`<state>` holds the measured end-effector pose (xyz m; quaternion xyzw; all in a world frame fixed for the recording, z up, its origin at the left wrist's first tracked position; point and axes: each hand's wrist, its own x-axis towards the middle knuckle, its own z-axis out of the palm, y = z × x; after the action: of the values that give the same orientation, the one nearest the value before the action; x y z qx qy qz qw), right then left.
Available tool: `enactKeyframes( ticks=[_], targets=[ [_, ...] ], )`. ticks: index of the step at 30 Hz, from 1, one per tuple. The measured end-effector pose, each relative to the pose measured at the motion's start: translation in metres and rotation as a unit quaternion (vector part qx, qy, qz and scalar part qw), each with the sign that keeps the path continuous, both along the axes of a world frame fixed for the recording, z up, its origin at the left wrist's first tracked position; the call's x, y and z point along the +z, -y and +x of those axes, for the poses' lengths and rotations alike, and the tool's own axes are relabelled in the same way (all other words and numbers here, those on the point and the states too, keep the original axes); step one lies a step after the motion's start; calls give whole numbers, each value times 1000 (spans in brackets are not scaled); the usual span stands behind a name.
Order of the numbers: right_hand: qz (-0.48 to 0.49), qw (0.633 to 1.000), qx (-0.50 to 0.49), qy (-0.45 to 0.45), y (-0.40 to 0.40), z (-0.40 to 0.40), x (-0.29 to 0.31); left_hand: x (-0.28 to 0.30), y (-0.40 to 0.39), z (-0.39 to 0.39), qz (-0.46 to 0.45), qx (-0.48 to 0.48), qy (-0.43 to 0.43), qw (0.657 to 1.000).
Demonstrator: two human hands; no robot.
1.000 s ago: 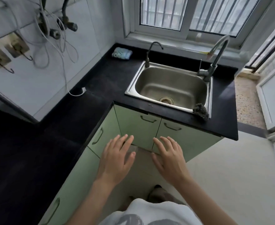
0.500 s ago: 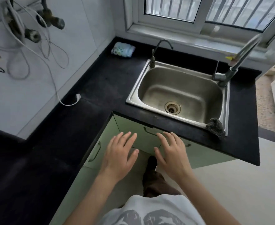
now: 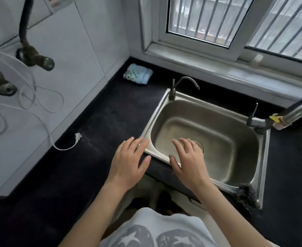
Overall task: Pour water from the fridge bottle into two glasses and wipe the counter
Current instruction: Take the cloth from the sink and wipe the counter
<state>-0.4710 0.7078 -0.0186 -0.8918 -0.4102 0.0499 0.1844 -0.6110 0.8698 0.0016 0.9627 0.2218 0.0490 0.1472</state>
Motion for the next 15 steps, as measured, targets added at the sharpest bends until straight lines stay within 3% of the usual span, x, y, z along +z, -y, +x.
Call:
enactKeyframes(
  ticks=[15],
  targets=[
    [-48, 999, 0, 8, -141, 52, -20, -30, -147, 68, 6, -59, -24, 998]
  ],
)
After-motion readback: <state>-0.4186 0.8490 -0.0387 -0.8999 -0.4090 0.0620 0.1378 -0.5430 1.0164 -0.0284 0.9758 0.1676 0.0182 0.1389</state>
